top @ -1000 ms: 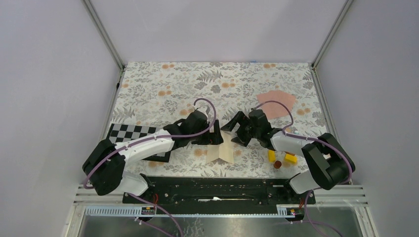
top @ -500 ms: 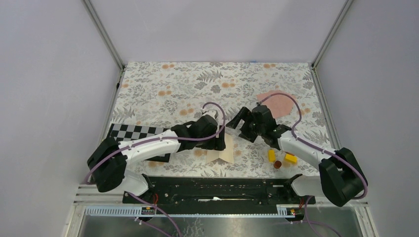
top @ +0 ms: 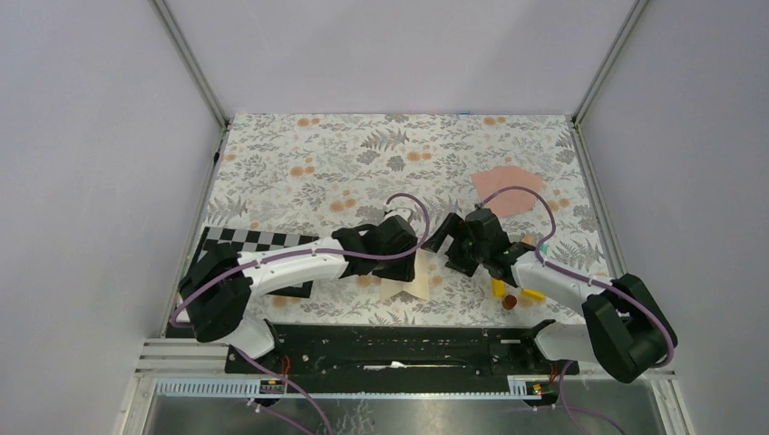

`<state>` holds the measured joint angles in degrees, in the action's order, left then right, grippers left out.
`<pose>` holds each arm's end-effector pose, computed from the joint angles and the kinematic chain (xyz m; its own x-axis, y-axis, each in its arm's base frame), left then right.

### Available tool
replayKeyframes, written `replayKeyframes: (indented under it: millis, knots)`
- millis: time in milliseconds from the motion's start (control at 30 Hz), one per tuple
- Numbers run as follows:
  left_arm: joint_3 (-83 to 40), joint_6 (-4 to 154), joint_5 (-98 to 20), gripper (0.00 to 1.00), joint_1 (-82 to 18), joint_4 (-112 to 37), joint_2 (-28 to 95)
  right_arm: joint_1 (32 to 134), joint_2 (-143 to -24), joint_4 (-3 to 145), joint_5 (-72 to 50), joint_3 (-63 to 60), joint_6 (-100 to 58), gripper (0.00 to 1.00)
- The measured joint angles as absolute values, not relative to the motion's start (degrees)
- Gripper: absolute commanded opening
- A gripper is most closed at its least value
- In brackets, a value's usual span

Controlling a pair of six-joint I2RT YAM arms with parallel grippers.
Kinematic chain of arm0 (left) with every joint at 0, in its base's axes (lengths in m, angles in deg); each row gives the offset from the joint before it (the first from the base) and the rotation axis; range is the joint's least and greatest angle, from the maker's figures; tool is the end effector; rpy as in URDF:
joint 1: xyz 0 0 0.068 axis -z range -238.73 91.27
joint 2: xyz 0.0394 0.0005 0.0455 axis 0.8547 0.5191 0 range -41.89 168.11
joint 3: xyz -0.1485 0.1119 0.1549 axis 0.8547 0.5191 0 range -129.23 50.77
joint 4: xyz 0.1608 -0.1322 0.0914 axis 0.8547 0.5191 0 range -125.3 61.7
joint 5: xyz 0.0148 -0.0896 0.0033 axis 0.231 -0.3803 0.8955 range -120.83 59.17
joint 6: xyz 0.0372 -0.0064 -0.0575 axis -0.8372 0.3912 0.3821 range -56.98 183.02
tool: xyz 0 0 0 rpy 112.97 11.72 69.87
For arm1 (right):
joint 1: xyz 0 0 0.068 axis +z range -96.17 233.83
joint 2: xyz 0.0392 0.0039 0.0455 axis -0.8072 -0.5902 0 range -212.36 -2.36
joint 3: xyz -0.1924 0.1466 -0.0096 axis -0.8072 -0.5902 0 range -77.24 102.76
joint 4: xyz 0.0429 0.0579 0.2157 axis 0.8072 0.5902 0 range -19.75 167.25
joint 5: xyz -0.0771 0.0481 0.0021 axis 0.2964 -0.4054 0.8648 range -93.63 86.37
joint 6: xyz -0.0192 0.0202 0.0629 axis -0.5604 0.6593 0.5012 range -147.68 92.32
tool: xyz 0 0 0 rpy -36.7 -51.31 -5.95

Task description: Place the letter into the envelope and seal it

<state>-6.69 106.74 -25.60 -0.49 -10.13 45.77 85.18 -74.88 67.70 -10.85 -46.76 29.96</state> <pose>0.1592 -0.2474 0.1859 -0.8794 0.1128 -0.4626 0.2928 0.8942 -0.3386 0.2054 0.1334 0.1578 -0.7966 0.4959 -0.3455 0.1381 0.7059 0.6947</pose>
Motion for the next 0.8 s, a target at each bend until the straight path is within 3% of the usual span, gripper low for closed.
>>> replayKeyframes:
  millis: [533, 800]
  knots:
    - [-9.7, 106.0, -24.8, 0.00, 0.3, -7.5, 46.3, 85.2, -78.5, 58.8, -15.4, -48.7, 31.2, 0.99]
    - [-9.7, 103.1, -21.8, 0.00, 0.3, -7.5, 43.6, 85.2, -74.9, 64.3, -15.2, -44.4, 32.4, 0.99]
